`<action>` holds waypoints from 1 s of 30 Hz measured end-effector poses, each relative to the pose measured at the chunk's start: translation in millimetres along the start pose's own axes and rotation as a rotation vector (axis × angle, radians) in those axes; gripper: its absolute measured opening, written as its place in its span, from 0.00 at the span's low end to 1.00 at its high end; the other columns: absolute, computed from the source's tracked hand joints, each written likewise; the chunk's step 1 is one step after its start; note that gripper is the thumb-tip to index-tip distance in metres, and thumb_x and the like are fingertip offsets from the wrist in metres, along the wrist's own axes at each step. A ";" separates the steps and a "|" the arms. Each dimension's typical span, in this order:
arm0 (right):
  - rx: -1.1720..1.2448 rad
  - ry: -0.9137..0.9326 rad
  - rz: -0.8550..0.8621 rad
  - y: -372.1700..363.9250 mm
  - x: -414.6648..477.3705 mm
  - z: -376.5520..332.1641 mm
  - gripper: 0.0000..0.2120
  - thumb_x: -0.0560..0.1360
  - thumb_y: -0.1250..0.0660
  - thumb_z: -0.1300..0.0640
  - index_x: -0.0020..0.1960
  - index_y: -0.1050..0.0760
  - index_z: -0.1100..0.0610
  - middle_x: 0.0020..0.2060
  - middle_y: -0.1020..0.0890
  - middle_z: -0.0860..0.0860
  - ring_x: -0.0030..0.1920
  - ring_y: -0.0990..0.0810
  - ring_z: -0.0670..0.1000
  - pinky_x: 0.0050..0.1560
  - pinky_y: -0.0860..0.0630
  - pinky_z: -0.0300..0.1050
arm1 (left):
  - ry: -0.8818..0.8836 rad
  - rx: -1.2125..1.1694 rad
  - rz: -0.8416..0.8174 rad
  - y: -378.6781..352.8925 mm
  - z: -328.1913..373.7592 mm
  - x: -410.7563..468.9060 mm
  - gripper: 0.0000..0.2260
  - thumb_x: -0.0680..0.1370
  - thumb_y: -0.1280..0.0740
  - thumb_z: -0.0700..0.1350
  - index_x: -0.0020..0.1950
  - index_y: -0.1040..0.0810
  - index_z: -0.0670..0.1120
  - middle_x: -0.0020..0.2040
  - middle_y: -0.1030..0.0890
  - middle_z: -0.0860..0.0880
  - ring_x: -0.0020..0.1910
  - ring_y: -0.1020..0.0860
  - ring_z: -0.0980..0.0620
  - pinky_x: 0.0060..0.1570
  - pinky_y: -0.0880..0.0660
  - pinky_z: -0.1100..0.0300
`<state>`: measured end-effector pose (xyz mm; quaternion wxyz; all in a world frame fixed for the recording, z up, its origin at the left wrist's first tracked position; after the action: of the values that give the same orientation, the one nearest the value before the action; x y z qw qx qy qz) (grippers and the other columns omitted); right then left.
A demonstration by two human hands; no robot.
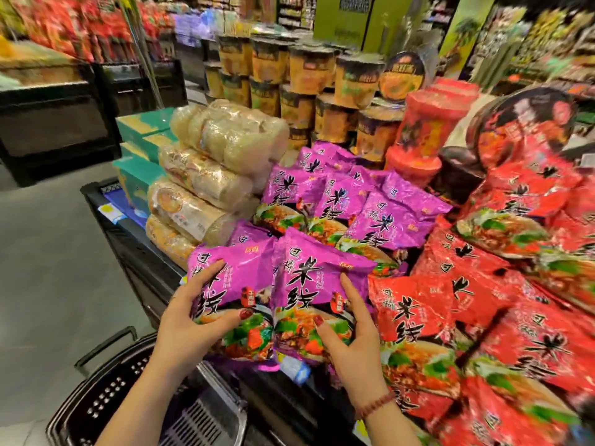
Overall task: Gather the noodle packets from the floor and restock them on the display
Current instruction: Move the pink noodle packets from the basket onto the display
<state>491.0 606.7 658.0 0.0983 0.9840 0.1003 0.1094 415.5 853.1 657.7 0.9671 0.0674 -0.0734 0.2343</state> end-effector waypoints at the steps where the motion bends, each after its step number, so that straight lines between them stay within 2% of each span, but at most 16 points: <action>1: 0.002 -0.010 0.006 1.2 3.3 1.0 0.37 0.72 0.30 0.68 0.68 0.36 0.35 0.64 0.33 0.25 0.65 0.38 0.25 0.58 0.39 0.19 | 0.014 -0.024 0.008 -1.2 3.2 4.5 0.35 0.63 0.18 0.42 0.67 0.25 0.59 0.68 0.25 0.54 0.47 0.15 0.49 0.49 0.19 0.59; 3: 0.000 -0.018 0.029 3.2 11.4 1.5 0.37 0.72 0.29 0.66 0.67 0.37 0.32 0.61 0.34 0.19 0.64 0.38 0.24 0.57 0.38 0.19 | 0.013 -0.024 -0.002 -4.2 11.9 17.7 0.33 0.67 0.22 0.34 0.67 0.25 0.58 0.66 0.24 0.49 0.44 0.15 0.53 0.45 0.19 0.62; 4: 0.001 -0.017 0.044 4.2 16.2 0.8 0.36 0.73 0.29 0.65 0.67 0.37 0.32 0.60 0.35 0.18 0.63 0.39 0.23 0.57 0.38 0.19 | -0.013 0.021 -0.023 -5.8 15.3 27.0 0.33 0.67 0.22 0.35 0.66 0.25 0.60 0.66 0.24 0.50 0.48 0.16 0.53 0.49 0.19 0.59; 8: 0.000 -0.014 0.108 5.2 39.4 -5.5 0.36 0.73 0.30 0.65 0.67 0.38 0.32 0.63 0.36 0.23 0.61 0.41 0.20 0.52 0.39 0.17 | -0.070 0.109 -0.089 -9.4 23.8 73.7 0.35 0.60 0.21 0.58 0.65 0.28 0.69 0.64 0.23 0.57 0.62 0.23 0.52 0.61 0.25 0.45; 10: -0.030 0.001 0.152 5.3 53.8 -7.9 0.36 0.74 0.30 0.65 0.68 0.38 0.33 0.64 0.36 0.25 0.60 0.41 0.20 0.54 0.39 0.19 | -0.080 0.117 -0.138 -15.3 21.4 103.1 0.35 0.59 0.22 0.61 0.65 0.29 0.70 0.65 0.23 0.57 0.64 0.24 0.51 0.63 0.27 0.44; 12: -0.052 0.002 0.189 3.6 68.8 -9.8 0.36 0.74 0.31 0.65 0.69 0.38 0.34 0.64 0.36 0.26 0.62 0.38 0.23 0.59 0.37 0.24 | -0.110 0.126 -0.198 -24.3 18.5 131.5 0.35 0.62 0.20 0.56 0.65 0.29 0.70 0.65 0.25 0.63 0.65 0.25 0.51 0.66 0.29 0.45; 14: -0.054 0.003 0.213 -0.6 83.7 -9.2 0.36 0.74 0.31 0.67 0.69 0.37 0.36 0.65 0.36 0.28 0.63 0.38 0.25 0.57 0.37 0.20 | -0.127 0.122 -0.242 -32.4 12.0 157.6 0.33 0.66 0.20 0.48 0.65 0.28 0.69 0.64 0.29 0.68 0.67 0.26 0.52 0.66 0.29 0.53; 17: -0.059 -0.026 0.243 -8.3 102.8 0.4 0.35 0.73 0.32 0.69 0.71 0.36 0.39 0.64 0.37 0.28 0.58 0.41 0.17 0.50 0.40 0.14 | -0.181 0.155 -0.282 -42.5 -2.7 189.5 0.32 0.68 0.21 0.42 0.66 0.28 0.66 0.67 0.27 0.60 0.68 0.29 0.59 0.54 0.28 0.73; 21: -0.099 -0.073 0.276 -14.8 118.2 20.3 0.35 0.74 0.32 0.68 0.71 0.37 0.39 0.65 0.36 0.30 0.58 0.41 0.18 0.51 0.39 0.15 | -0.219 0.213 -0.360 -61.8 -22.0 208.7 0.32 0.71 0.23 0.43 0.67 0.31 0.68 0.68 0.28 0.59 0.63 0.24 0.58 0.57 0.24 0.62; 23: -0.159 -0.070 0.302 -16.7 121.2 26.0 0.35 0.75 0.32 0.68 0.71 0.38 0.39 0.65 0.37 0.30 0.59 0.42 0.18 0.55 0.37 0.19 | -0.240 0.240 -0.408 -74.1 -30.5 210.3 0.33 0.74 0.26 0.44 0.68 0.36 0.72 0.61 0.23 0.58 0.53 0.19 0.54 0.54 0.21 0.55; 25: -0.301 -0.046 0.288 -23.6 122.6 27.8 0.35 0.76 0.33 0.66 0.71 0.43 0.35 0.68 0.39 0.31 0.59 0.43 0.18 0.63 0.36 0.31 | -0.247 0.373 -0.470 -83.6 -43.0 210.3 0.32 0.74 0.31 0.55 0.71 0.45 0.75 0.48 0.18 0.48 0.43 0.18 0.44 0.49 0.21 0.45; 26: -0.400 -0.040 0.266 -29.9 121.3 28.9 0.35 0.77 0.34 0.64 0.72 0.45 0.35 0.70 0.39 0.37 0.58 0.41 0.19 0.64 0.33 0.38 | -0.266 0.483 -0.503 -87.4 -48.4 209.9 0.33 0.73 0.36 0.62 0.71 0.51 0.75 0.45 0.18 0.46 0.43 0.19 0.43 0.49 0.22 0.46; 27: -0.521 -0.035 0.291 -31.6 119.0 27.1 0.35 0.76 0.33 0.61 0.73 0.46 0.37 0.72 0.37 0.45 0.58 0.35 0.26 0.59 0.29 0.44 | -0.286 0.585 -0.530 -90.1 -53.5 210.1 0.34 0.72 0.39 0.66 0.71 0.57 0.76 0.50 0.18 0.44 0.45 0.20 0.43 0.49 0.24 0.50; 28: -0.692 -0.004 0.363 -30.3 116.6 23.5 0.36 0.74 0.30 0.58 0.74 0.43 0.39 0.70 0.35 0.54 0.58 0.31 0.38 0.55 0.27 0.48 | -0.290 0.657 -0.537 -92.0 -55.1 209.9 0.35 0.72 0.40 0.67 0.71 0.60 0.76 0.66 0.25 0.40 0.50 0.20 0.44 0.48 0.26 0.54; 29: -0.871 0.052 0.420 -31.7 114.8 18.4 0.36 0.71 0.27 0.55 0.74 0.38 0.43 0.65 0.32 0.60 0.59 0.31 0.50 0.53 0.25 0.52 | -0.288 0.709 -0.516 -91.7 -56.1 211.5 0.36 0.73 0.39 0.67 0.71 0.61 0.75 0.79 0.46 0.41 0.57 0.21 0.45 0.49 0.27 0.56; 30: -1.008 0.081 0.454 -34.2 114.6 15.4 0.36 0.68 0.24 0.54 0.73 0.34 0.46 0.63 0.32 0.62 0.60 0.32 0.57 0.54 0.25 0.56 | -0.351 0.746 -0.450 -89.5 -49.0 211.3 0.35 0.74 0.39 0.67 0.73 0.58 0.72 0.79 0.64 0.48 0.66 0.26 0.45 0.54 0.27 0.55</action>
<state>598.2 662.0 658.3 0.5270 0.8071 -0.1754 0.2001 648.2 875.9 637.8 0.8765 0.4632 -0.1302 0.0144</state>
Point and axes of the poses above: each hand's wrist, its own x-axis towards the middle knuckle, its own y-axis out of the back of the hand, z = x × y, the point moved 9 cm from there along x, towards the middle knuckle
